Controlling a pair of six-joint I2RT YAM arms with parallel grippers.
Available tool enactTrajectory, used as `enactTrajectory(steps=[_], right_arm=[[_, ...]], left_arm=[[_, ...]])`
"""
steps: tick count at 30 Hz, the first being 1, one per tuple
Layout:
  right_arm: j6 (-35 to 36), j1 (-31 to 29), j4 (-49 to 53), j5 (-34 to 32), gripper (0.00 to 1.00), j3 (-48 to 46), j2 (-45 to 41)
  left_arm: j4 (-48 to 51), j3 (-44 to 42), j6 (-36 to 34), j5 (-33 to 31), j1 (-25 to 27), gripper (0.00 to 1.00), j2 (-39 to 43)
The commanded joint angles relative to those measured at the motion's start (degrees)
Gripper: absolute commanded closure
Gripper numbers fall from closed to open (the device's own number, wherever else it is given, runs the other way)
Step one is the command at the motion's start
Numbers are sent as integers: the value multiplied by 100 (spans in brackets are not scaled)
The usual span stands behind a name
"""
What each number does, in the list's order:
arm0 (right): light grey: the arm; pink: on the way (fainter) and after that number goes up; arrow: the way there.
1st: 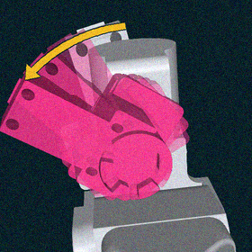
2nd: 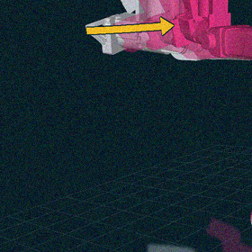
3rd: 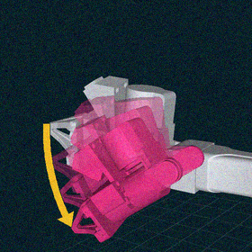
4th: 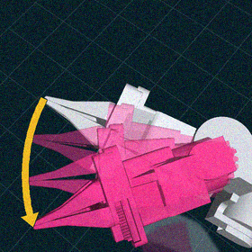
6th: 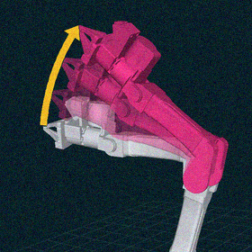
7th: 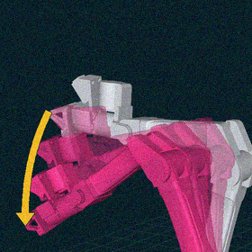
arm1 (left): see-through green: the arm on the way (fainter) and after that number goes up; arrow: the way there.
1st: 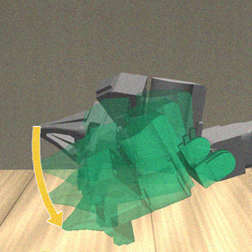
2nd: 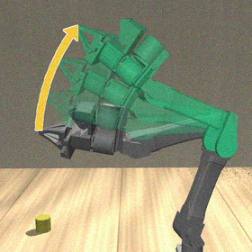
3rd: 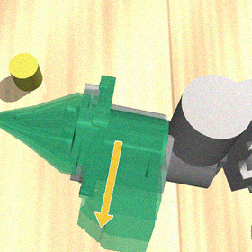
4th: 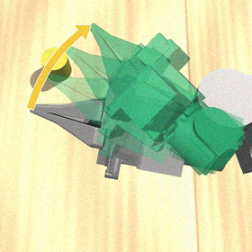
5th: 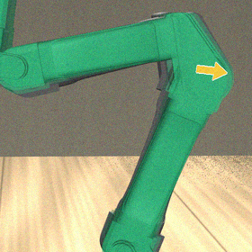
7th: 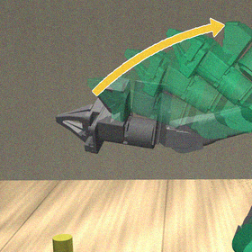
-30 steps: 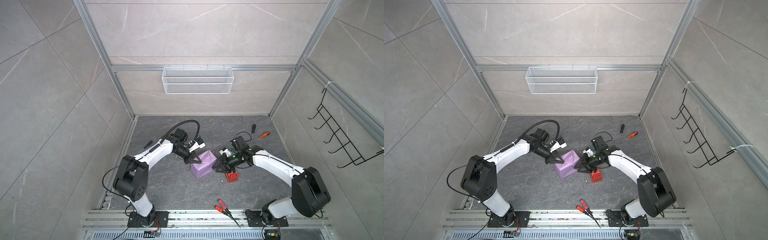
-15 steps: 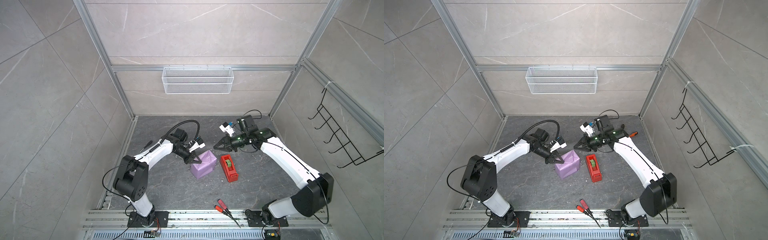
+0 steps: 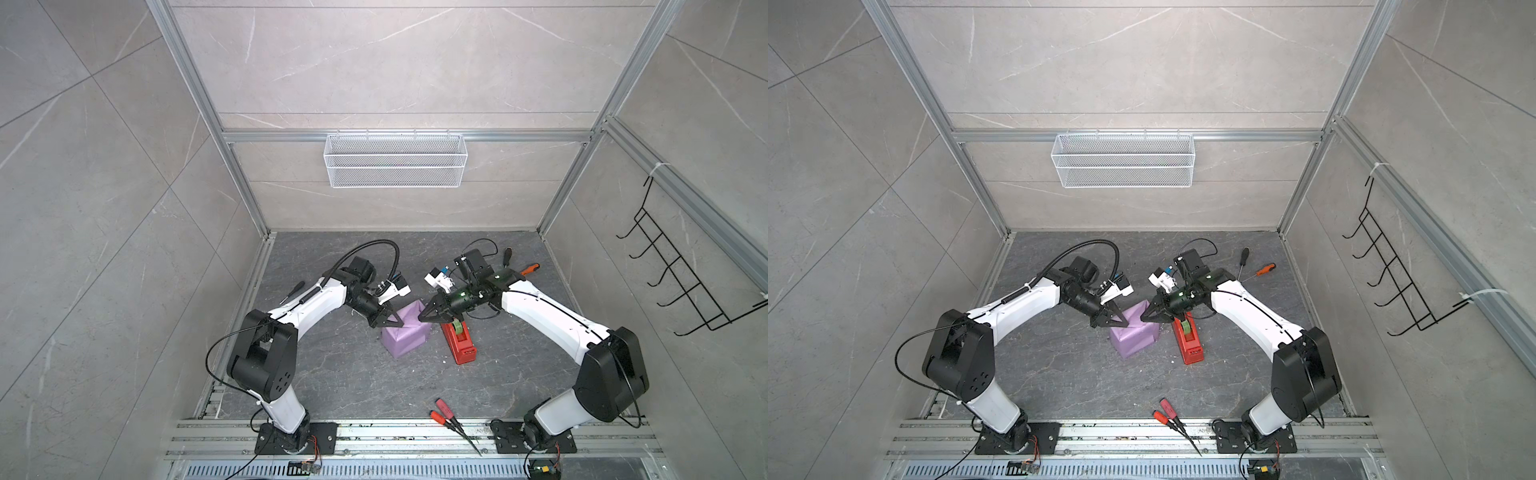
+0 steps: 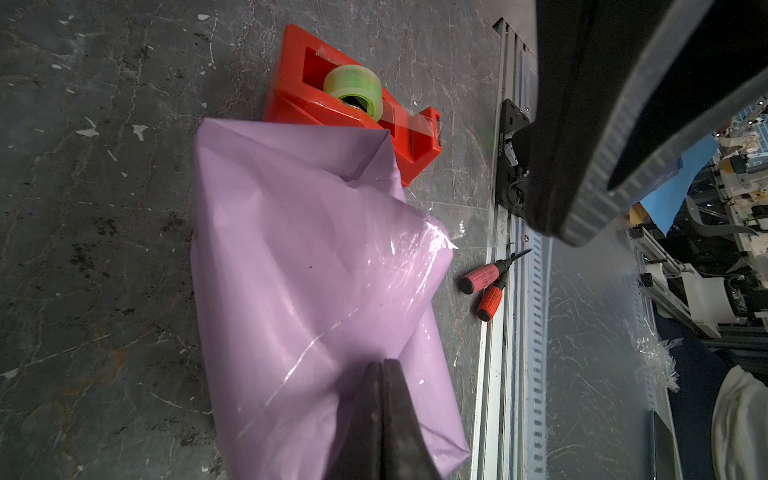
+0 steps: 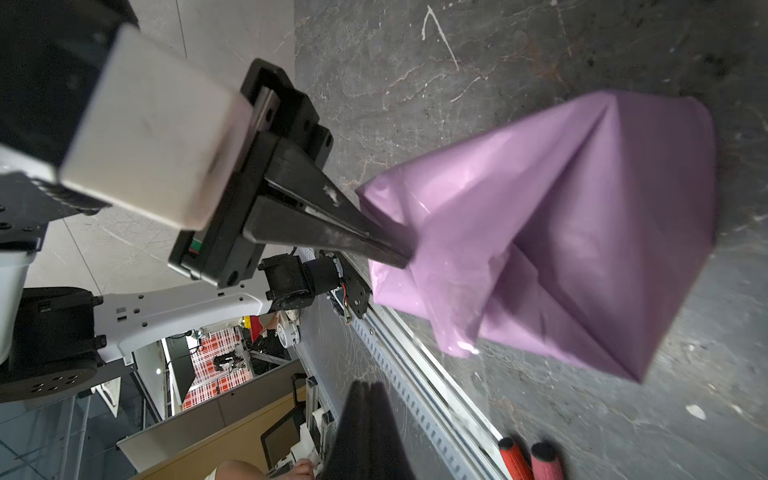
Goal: Wrap the gift box in paper
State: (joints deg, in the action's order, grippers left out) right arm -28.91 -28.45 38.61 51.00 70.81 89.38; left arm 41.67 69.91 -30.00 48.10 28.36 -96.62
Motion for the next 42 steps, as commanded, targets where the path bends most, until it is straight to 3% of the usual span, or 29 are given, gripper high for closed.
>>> enactTrajectory(steps=[1, 15, 24, 35, 42], right_arm=[[-30, -46, -304, 10, 100, 70, 202], [53, -75, -637, -158, 100, -158, 612], [100, -64, -924, -286, 100, -1001, 525], [-22, 135, -1299, 208, 100, -1263, 2], [-54, 282, -1449, 438, 100, -1250, 124]], left_arm=[[254, -135, -51, -469, 47, 100, -216], [260, -149, -68, -493, 44, 100, -178], [294, -173, -102, -521, 45, 100, -122], [216, -266, -119, -542, 47, 100, -87], [218, -248, -112, -529, 47, 100, -112]])
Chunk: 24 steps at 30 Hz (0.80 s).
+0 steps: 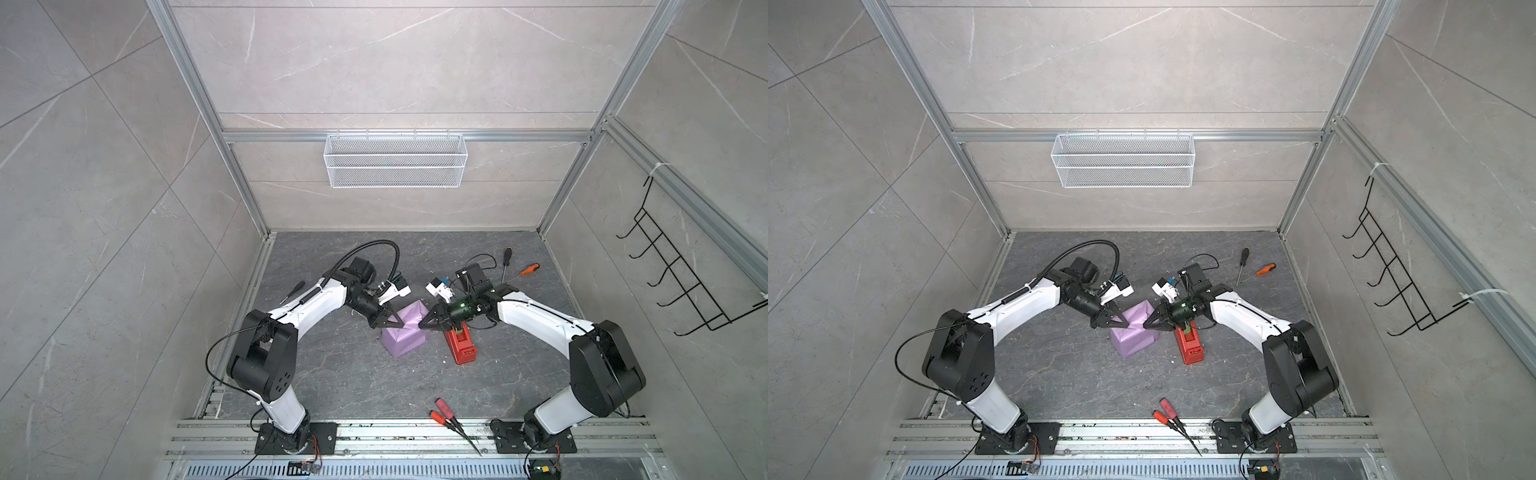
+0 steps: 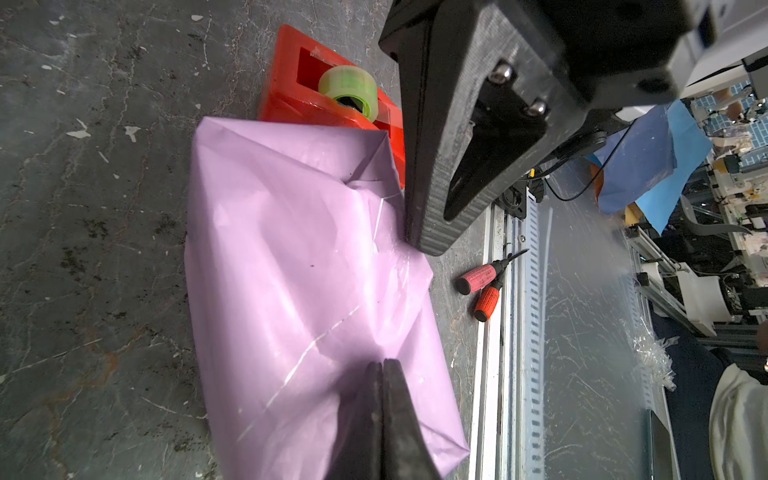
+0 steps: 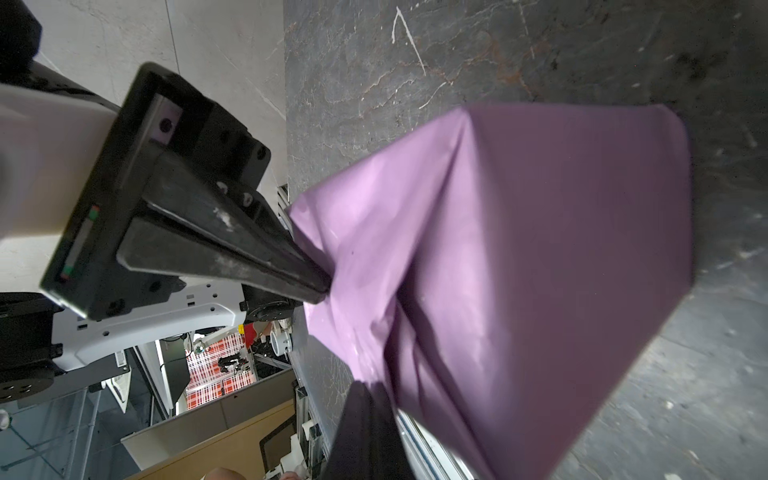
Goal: Wrap the gift box in paper
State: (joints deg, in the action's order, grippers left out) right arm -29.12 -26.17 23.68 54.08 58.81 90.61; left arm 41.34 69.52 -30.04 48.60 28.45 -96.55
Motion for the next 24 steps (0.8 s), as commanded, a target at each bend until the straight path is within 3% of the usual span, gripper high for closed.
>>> enactTrajectory(steps=[1, 13, 20, 24], right_arm=[[33, 82, 110, 105, 100, -37, 70], [173, 293, -255, 263, 100, -501, 188], [328, 297, -74, 564, 100, -460, -134], [573, 314, 310, 416, 100, -346, -13]], left_arm=[[249, -199, -107, -579, 38, 100, -124], [311, -195, -159, -628, 38, 100, -108], [333, -133, -157, -623, 38, 100, -177], [314, -146, -116, -586, 38, 100, -200]])
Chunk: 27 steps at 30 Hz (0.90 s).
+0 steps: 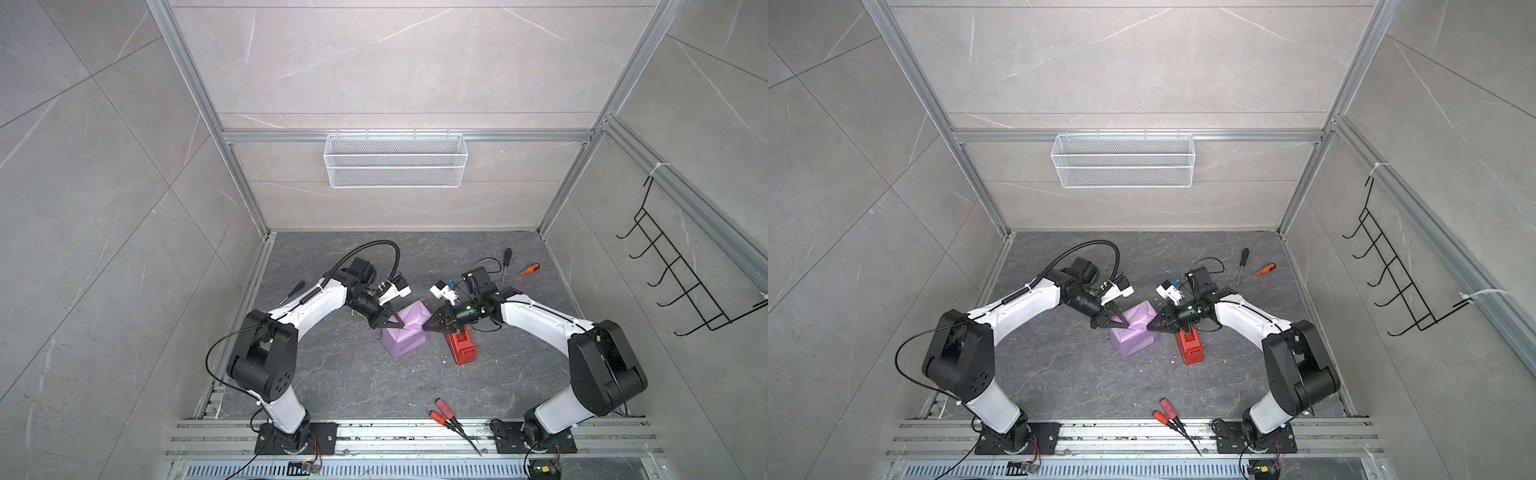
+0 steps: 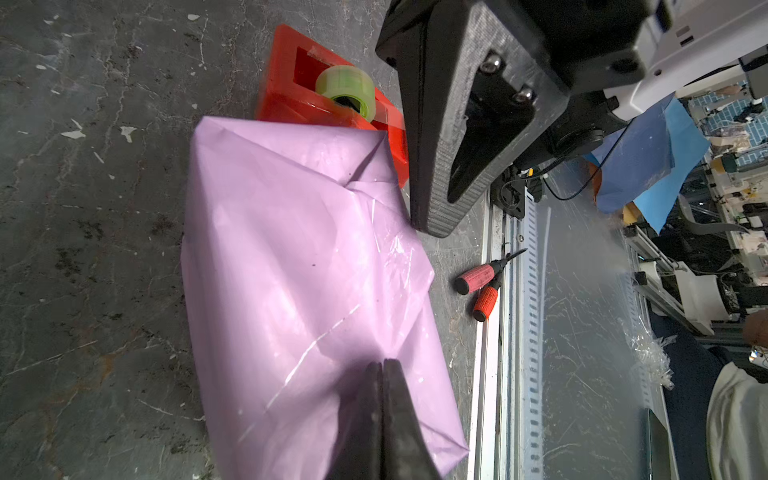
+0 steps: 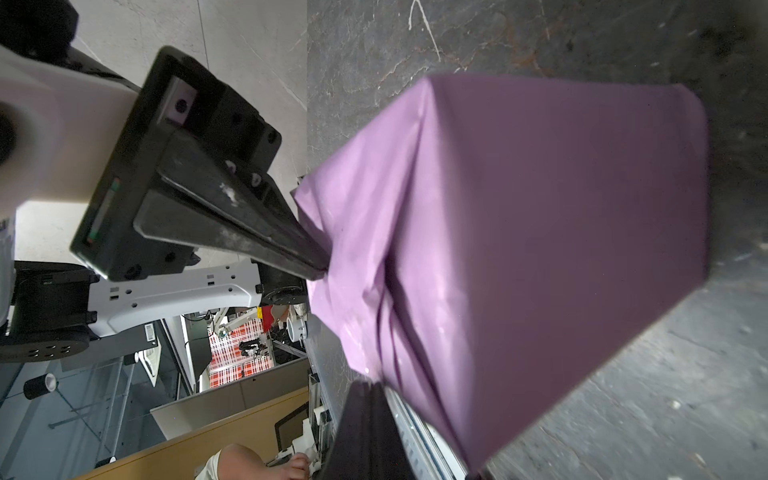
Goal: Wrap the gift box in paper
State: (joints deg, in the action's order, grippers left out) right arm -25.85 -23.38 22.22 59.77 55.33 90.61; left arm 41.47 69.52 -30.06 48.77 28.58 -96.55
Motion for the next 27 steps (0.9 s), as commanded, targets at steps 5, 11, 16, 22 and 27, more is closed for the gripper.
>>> enactTrajectory(steps=[5, 11, 16, 22, 27], right_arm=[[137, 43, 159, -208, 100, 66, 254], [-149, 35, -298, -269, 100, 140, 453], [-497, -16, -674, -415, 100, 131, 482], [-593, -34, -728, -741, 100, 1, 535], [-232, -27, -370, -1000, 100, -291, 385]], left_arm=[[267, -139, -101, -597, 24, 100, -231], [285, -164, -127, -619, 25, 100, -198], [357, -94, -139, -616, 25, 100, -201], [311, -110, -110, -595, 25, 100, -219], [233, -188, -88, -581, 25, 100, -200]])
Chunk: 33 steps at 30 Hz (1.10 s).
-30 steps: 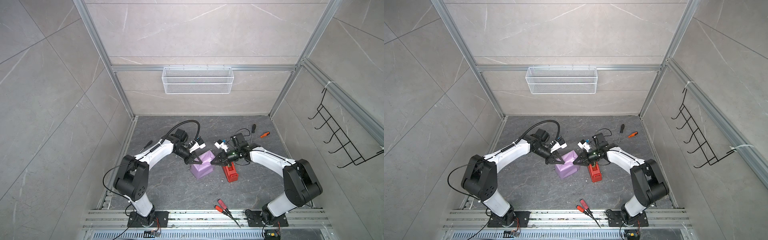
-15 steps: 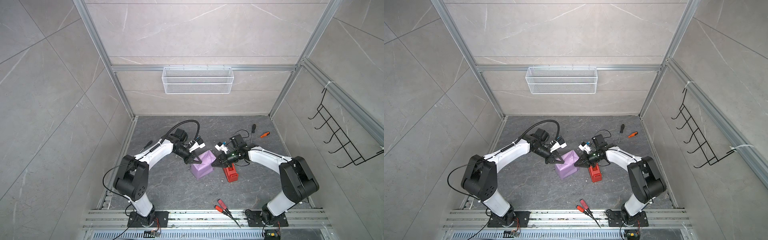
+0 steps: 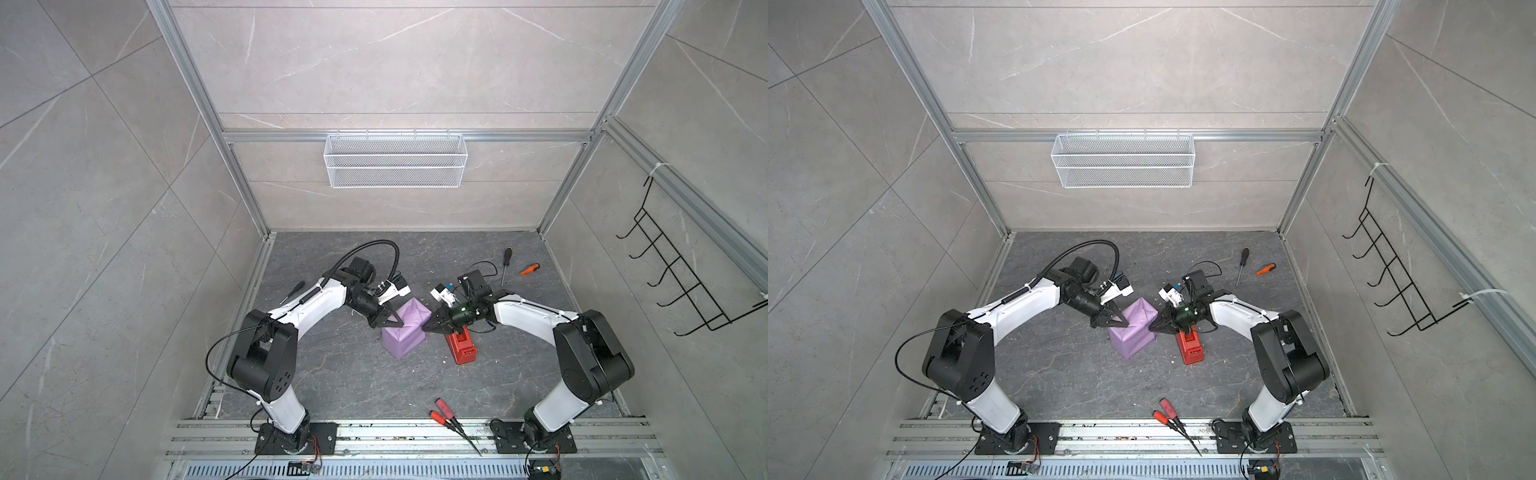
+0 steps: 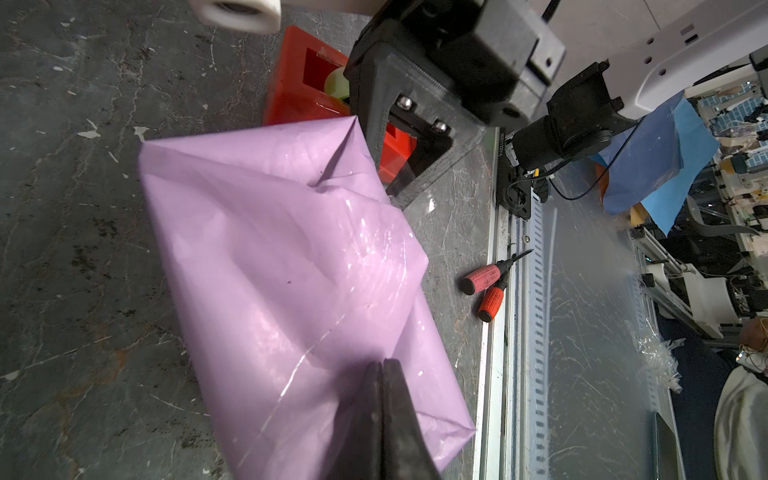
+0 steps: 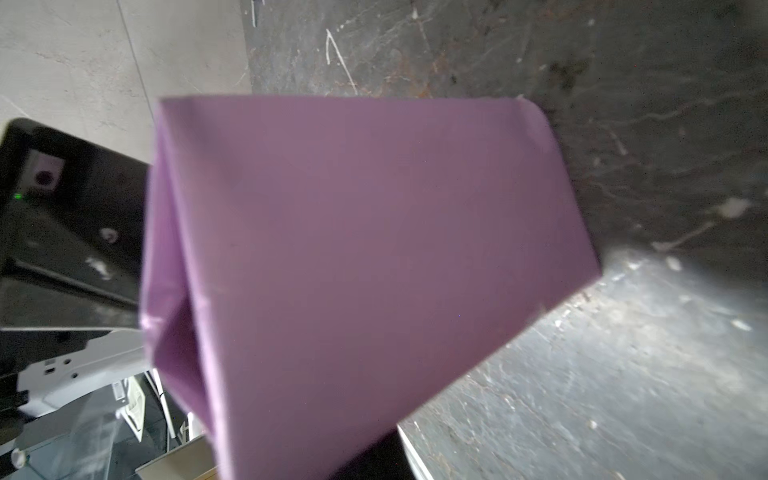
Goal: Wrap the gift box in paper
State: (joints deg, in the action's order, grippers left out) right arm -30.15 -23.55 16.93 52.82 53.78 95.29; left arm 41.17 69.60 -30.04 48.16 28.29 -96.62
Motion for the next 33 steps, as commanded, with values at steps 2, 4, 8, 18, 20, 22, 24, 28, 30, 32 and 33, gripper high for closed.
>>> enactTrajectory(steps=[2, 4, 8, 18, 20, 22, 24, 28, 30, 32, 33], right_arm=[[216, -14, 283, -354, 100, -241, -308], [269, -9, 432, -347, 100, -297, -719], [568, -5, 1315, -418, 100, 224, -1330], [164, -154, 1197, -300, 100, 974, -1009], [175, -163, 1129, -298, 100, 1023, -885], [121, -188, 1087, -298, 100, 1108, -750], [5, -275, 914, -282, 100, 1156, -688], [89, -335, 927, -319, 100, 1334, -408], [-71, -360, 724, -333, 100, 1326, -325], [-221, -412, 464, -321, 100, 1347, -269], [-204, -420, 443, -340, 100, 1398, -201]], left_arm=[[336, -150, -98, -528, 53, 100, -185], [331, -140, -110, -527, 53, 100, -183], [331, -126, -98, -527, 52, 100, -212], [415, -43, -160, -558, 58, 100, -216], [352, -100, -151, -559, 57, 100, -216], [371, -106, -135, -553, 62, 100, -208], [404, -72, -142, -553, 61, 100, -204], [354, -105, -142, -553, 61, 100, -228], [412, -55, -159, -564, 56, 100, -211], [416, -66, -175, -571, 58, 100, -192], [382, -101, -169, -571, 54, 100, -189]])
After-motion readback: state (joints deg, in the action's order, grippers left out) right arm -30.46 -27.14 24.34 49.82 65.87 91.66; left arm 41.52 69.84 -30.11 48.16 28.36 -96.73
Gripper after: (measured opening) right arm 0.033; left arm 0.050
